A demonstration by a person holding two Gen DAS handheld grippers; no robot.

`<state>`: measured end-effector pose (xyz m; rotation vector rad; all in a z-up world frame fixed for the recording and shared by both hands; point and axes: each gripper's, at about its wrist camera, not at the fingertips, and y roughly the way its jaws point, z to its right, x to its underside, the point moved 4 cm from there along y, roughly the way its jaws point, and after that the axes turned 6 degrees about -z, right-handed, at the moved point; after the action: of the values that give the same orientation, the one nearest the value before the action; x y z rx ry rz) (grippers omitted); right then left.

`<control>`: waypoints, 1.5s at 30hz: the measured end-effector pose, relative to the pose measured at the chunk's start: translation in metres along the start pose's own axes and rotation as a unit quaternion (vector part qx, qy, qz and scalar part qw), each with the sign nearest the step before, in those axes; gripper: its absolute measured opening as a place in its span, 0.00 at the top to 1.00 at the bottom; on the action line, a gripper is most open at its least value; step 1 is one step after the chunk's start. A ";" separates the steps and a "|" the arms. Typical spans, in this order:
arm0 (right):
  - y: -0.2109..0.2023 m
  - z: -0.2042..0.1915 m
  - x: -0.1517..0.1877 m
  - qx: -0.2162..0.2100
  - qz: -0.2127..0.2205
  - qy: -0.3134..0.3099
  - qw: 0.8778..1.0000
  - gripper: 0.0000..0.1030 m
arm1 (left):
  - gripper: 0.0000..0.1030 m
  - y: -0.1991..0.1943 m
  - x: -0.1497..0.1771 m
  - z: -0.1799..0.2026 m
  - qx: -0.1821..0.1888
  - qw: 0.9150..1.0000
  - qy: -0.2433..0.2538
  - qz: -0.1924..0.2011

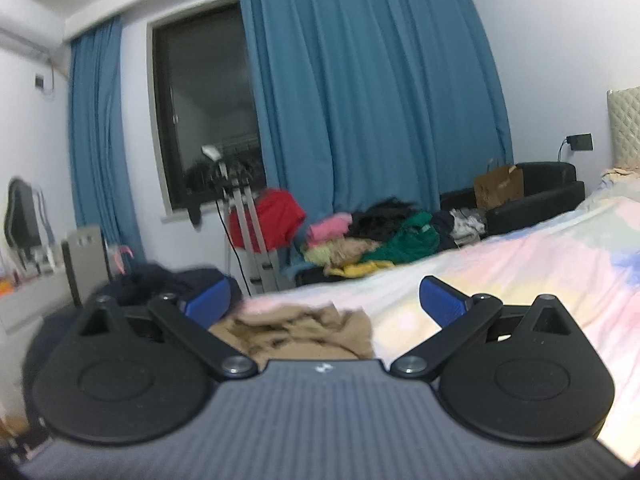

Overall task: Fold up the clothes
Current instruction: 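Move both tools toward the crumpled tan t-shirt on the bed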

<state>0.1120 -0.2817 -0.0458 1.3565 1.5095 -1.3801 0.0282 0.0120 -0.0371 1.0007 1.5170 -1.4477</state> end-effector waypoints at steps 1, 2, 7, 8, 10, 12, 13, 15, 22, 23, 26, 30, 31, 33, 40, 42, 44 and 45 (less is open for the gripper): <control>0.001 0.003 -0.001 -0.002 -0.001 -0.001 1.000 0.00 | 0.00 0.002 0.001 0.002 0.003 1.000 0.000 -0.003; 0.003 0.006 -0.002 -0.003 -0.003 -0.002 1.000 0.00 | 0.00 0.003 0.001 0.003 0.003 1.000 0.002 -0.005; 0.032 -0.008 0.046 -0.006 -0.062 -0.044 0.997 0.00 | 0.00 0.007 0.001 0.005 -0.008 1.000 0.006 -0.013; 0.038 -0.010 0.055 -0.007 -0.073 -0.052 0.996 0.00 | 0.00 0.007 0.001 0.006 -0.011 1.000 0.006 -0.016; 0.049 -0.015 0.074 -0.008 -0.097 -0.069 0.993 0.00 | 0.00 0.008 0.002 0.005 -0.015 1.000 0.004 -0.021; 0.060 -0.021 0.093 -0.010 -0.120 -0.085 0.989 0.00 | 0.00 0.009 0.004 0.004 -0.015 1.000 0.000 -0.027; 0.068 -0.023 0.103 -0.013 -0.131 -0.091 0.987 0.00 | 0.00 0.010 0.004 0.003 -0.013 0.999 -0.002 -0.029; 0.083 -0.028 0.121 -0.025 -0.150 -0.098 0.983 0.00 | 0.00 0.011 0.006 0.005 -0.014 0.999 0.002 -0.033; 0.119 -0.041 0.183 -0.042 -0.234 -0.152 0.959 0.00 | 0.00 0.015 0.012 0.009 -0.016 0.999 0.017 -0.041; 0.119 -0.042 0.187 -0.041 -0.232 -0.153 0.960 0.00 | 0.00 0.016 0.013 0.009 -0.016 0.999 0.017 -0.042; 0.118 -0.041 0.194 -0.039 -0.227 -0.150 0.962 0.00 | 0.00 0.017 0.015 0.008 -0.018 0.999 0.019 -0.045; 0.117 -0.033 0.192 -0.048 -0.233 -0.129 0.963 0.00 | 0.00 0.021 0.019 0.002 -0.014 0.998 0.006 -0.064; 0.118 -0.030 0.191 -0.054 -0.238 -0.118 0.963 0.00 | 0.00 0.022 0.020 0.001 -0.011 0.997 0.000 -0.070; 0.120 -0.025 0.190 -0.064 -0.241 -0.099 0.963 0.00 | 0.00 0.024 0.021 -0.001 -0.005 0.997 -0.008 -0.081; 0.122 -0.028 0.190 -0.061 -0.241 -0.103 0.963 0.00 | 0.00 0.024 0.023 -0.003 0.010 0.995 -0.025 -0.095; 0.121 -0.027 0.189 -0.063 -0.242 -0.101 0.963 0.00 | 0.00 0.021 0.023 -0.001 0.013 0.995 -0.024 -0.094; 0.121 -0.026 0.189 -0.063 -0.242 -0.101 0.963 0.00 | 0.00 0.018 0.023 0.003 0.011 0.996 -0.017 -0.091; 0.121 -0.026 0.189 -0.063 -0.242 -0.101 0.963 0.00 | 0.00 0.017 0.023 0.005 0.010 0.996 -0.013 -0.089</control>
<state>0.1889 -0.2224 -0.2498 0.7642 1.8244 -1.6231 0.0352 0.0076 -0.0645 0.8743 1.6089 -1.5954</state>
